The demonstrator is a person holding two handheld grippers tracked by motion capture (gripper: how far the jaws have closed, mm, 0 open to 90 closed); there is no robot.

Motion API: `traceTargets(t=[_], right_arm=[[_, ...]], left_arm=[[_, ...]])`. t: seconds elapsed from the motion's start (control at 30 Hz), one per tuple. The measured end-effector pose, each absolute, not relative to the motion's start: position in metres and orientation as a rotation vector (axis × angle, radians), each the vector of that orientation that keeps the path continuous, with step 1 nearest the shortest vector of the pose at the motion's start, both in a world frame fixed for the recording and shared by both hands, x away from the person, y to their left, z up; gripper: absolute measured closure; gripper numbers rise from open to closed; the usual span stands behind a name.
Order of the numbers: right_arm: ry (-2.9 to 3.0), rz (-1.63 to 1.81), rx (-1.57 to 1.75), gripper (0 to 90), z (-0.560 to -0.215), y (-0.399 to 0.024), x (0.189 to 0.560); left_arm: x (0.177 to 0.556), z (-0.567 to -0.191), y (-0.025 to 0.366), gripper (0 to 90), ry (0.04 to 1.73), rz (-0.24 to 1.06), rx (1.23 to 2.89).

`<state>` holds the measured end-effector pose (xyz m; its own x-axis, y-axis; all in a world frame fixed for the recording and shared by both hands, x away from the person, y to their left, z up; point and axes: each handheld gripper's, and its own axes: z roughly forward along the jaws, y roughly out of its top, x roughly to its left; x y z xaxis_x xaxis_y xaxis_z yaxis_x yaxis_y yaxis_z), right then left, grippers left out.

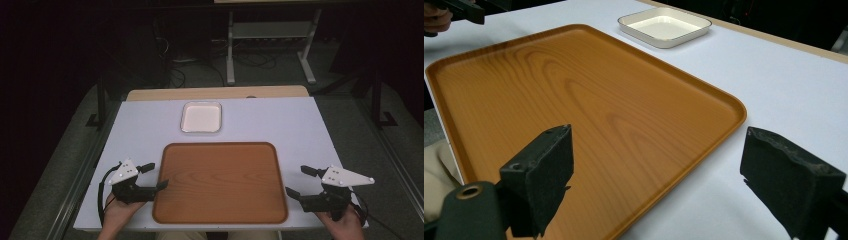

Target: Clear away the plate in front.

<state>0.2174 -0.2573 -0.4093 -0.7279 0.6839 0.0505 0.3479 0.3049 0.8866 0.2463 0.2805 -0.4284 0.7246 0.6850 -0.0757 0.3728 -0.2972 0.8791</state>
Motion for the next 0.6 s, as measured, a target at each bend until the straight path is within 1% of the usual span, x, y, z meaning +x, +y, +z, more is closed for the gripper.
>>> traceTargets(t=[0.6], right_arm=[[2.235,1.392,0.939,13.0,-0.4099,-0.2587,0.2166]], left_arm=[[0.2486,-0.4244,0.2824,21.6,0.827,0.411,1.893]])
